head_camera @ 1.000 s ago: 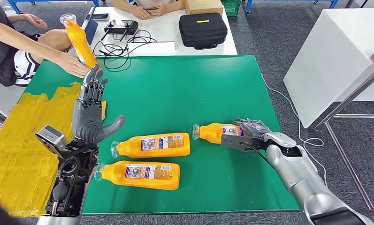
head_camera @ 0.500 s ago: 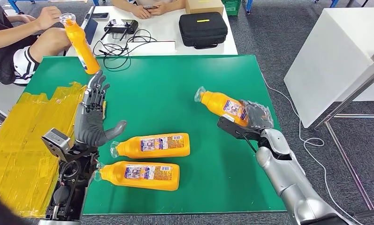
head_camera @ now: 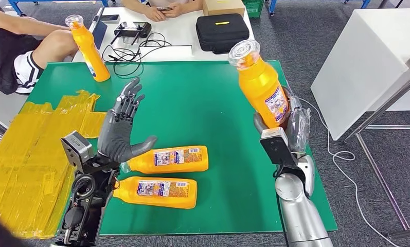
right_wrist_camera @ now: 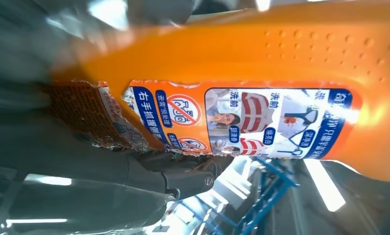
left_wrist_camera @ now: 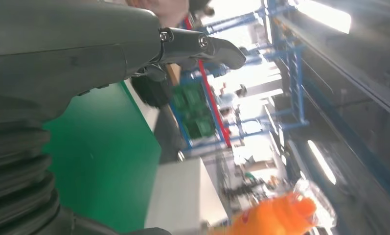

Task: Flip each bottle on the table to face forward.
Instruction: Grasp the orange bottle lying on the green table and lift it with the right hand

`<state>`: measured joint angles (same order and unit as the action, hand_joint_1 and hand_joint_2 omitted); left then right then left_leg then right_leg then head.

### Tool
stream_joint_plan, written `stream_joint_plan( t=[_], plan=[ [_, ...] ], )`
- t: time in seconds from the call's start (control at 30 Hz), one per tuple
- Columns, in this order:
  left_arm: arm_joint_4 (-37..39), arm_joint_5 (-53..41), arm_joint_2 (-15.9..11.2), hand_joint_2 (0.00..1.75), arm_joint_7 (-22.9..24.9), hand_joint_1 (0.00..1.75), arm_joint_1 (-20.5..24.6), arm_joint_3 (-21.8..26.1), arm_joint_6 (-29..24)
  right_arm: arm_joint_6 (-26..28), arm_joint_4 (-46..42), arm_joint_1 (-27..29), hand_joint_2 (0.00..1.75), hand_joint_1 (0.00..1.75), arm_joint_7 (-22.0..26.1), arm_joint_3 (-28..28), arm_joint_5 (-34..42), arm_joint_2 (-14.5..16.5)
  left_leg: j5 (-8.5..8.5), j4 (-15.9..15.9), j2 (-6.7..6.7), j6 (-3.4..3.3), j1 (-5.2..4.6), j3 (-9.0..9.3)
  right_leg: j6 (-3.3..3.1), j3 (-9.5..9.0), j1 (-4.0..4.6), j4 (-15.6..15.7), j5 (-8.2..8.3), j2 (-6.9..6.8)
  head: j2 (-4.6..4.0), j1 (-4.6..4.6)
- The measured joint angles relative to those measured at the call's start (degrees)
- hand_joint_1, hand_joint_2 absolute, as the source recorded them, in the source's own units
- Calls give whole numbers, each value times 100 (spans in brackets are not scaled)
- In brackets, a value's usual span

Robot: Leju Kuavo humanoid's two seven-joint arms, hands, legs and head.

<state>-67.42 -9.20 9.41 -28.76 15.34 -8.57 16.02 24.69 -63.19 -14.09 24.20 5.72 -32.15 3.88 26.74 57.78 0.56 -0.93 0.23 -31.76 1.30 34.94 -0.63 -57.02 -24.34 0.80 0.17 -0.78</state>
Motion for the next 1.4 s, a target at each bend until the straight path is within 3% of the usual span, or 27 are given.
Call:
stream_joint_plan(
  t=[0.33,0.57,0.9,1.37,1.4],
  plan=[
    [-177,314,33,175,159,0,115,-587,147,-212,-149,-27,175,175,416,519,356,416,-1,0,-2,1,3,-1,0,0,2,-1,0,1,0,1],
    [-118,465,32,175,172,0,308,-854,44,-452,108,-227,175,175,628,1290,435,616,-1,0,-2,1,2,-1,0,0,2,-1,0,1,0,1],
    [52,618,27,175,204,0,396,-928,-42,-769,298,-258,175,175,466,2412,166,776,-1,-1,-1,1,2,-2,0,1,1,-1,-1,1,0,2],
    [102,818,-103,175,165,0,302,-931,-68,-908,726,-499,175,175,214,2956,69,800,-1,-1,-3,1,2,0,0,1,2,-1,0,1,0,1],
    [102,832,-106,175,143,6,279,-917,-70,-907,778,-517,175,175,209,2977,71,807,-1,-1,-3,1,2,0,0,1,2,-1,0,1,0,1]
  ],
)
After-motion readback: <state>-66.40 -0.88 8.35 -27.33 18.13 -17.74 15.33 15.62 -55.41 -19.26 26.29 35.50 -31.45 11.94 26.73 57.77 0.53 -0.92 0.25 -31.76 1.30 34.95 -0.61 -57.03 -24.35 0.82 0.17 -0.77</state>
